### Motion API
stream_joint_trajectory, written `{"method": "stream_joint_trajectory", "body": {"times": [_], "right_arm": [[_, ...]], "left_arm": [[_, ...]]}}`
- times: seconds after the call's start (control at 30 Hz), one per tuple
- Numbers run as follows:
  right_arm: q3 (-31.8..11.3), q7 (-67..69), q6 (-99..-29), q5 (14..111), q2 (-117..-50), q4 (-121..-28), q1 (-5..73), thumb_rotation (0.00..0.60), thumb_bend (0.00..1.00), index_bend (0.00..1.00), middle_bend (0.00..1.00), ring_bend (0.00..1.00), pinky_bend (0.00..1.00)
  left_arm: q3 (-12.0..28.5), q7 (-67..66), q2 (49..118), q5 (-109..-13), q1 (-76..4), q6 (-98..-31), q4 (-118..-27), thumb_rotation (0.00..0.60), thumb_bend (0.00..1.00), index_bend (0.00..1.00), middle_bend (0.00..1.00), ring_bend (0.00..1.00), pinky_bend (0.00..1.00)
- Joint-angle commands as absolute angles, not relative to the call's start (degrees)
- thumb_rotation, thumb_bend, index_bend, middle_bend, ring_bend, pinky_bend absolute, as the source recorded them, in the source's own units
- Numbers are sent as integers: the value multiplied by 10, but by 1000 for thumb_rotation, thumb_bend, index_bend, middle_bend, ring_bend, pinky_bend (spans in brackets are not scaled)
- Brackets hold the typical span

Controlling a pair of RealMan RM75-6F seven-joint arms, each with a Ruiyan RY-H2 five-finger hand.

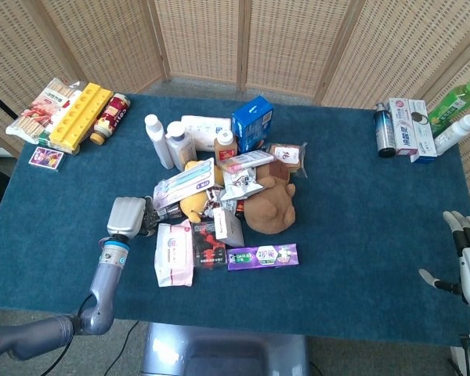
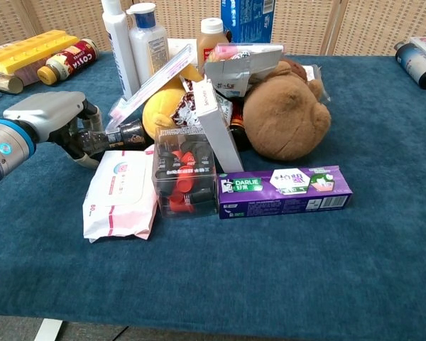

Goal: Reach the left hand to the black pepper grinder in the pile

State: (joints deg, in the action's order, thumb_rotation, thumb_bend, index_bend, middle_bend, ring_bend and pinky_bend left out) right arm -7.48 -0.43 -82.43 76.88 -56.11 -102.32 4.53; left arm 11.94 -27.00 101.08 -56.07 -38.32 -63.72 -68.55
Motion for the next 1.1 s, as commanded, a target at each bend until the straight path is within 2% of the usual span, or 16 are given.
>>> {"method": "stream_joint_trajectory", "body": {"times": [0.03,0.3,0.63,1.1], "right_arm": [[-75,-6,-824,768,-561,-1023,45,600,0,0,0,0,0],[-73,-13,-823,768,-563,-1025,46,600,0,0,0,0,0],[-71,-25,-824,769,-566,-1029,46,600,0,0,0,0,0],[-72,-28,-822,765,-568,-1028,47,600,0,0,0,0,0]], "left_arm": [[125,-259,1004,-569,-378,-646,-691,600,0,680,788,728,744],[138,-249,944,-587,-357,-680,-775,600,0,675,779,729,745],[151,-252,870,-585,-342,-691,-886,600,0,664,769,729,744],[168,-260,831,-582,-348,-701,-939,600,0,660,759,729,745]]}}
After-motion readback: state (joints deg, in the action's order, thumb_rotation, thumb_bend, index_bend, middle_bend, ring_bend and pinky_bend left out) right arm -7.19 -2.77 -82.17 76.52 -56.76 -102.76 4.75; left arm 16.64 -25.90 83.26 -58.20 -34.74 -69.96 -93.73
